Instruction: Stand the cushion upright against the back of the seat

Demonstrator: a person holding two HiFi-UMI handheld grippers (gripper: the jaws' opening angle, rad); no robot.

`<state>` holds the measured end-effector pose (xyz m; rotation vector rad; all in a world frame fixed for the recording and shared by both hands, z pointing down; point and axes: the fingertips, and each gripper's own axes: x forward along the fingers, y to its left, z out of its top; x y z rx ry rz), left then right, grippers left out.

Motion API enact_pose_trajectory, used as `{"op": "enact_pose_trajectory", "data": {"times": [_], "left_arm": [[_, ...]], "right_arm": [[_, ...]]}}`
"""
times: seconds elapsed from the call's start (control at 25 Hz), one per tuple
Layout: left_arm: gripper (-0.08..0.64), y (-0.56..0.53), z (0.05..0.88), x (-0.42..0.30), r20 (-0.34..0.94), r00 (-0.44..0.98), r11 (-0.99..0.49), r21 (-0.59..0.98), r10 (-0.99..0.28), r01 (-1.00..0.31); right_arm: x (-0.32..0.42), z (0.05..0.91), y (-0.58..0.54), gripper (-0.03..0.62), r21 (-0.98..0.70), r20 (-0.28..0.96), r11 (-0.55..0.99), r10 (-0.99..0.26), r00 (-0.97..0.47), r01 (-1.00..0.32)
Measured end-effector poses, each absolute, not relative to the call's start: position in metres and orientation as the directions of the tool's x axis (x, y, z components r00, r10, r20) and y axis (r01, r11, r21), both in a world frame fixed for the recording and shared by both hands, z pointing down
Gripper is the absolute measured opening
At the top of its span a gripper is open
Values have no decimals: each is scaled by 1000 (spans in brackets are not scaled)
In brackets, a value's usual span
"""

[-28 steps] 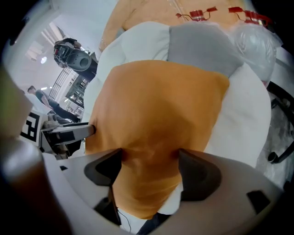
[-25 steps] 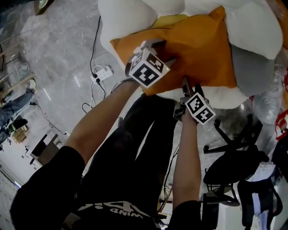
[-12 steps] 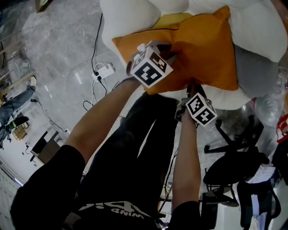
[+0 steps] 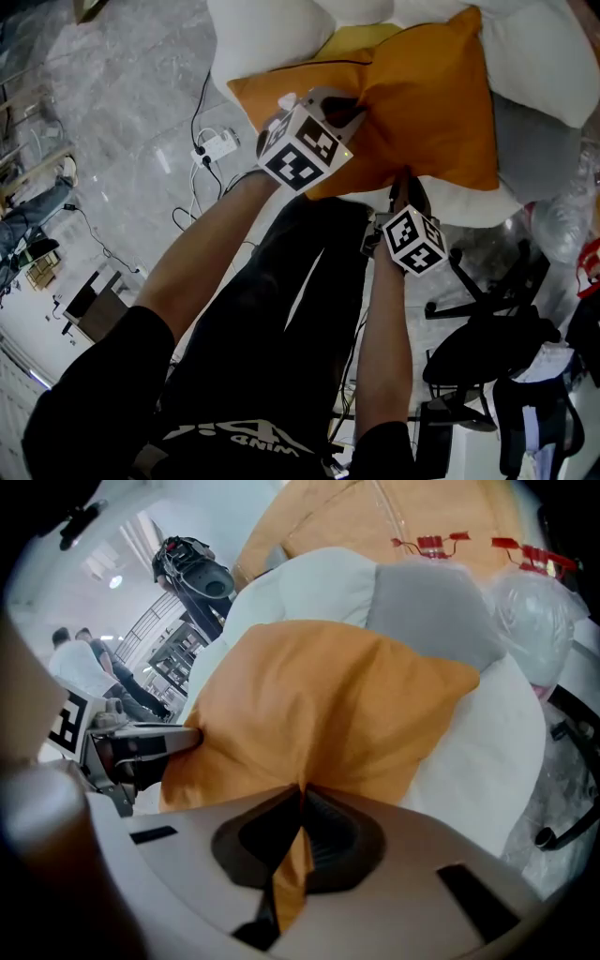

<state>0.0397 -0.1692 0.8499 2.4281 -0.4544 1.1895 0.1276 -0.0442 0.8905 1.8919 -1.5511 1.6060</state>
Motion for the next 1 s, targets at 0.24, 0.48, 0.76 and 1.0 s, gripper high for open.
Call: {"op": "enact_pose_trajectory", "data": {"times": [0.24,0.48,0.76,1.0], "left_arm": [[32,-173,811,34,744,641,-840,219,-185,-496],[31,-199,758,43,641,712,-809,235,-288,-539],[26,-254,701,52,453,770,-775,230,-450,-588],[26,-286,707,56,434,760,-747,248,-483,-617]], "right_arm": [[141,837,-61,26,-410,749,-368,-658,-78,-834],[170,770,-104,26,-323,661,-264,-750,-17,-909],[198,705,-181,26,-229,530,-155,-848,11,-961],[207,690,-231,26,-153,466,-64,-885,-15,-986]]}}
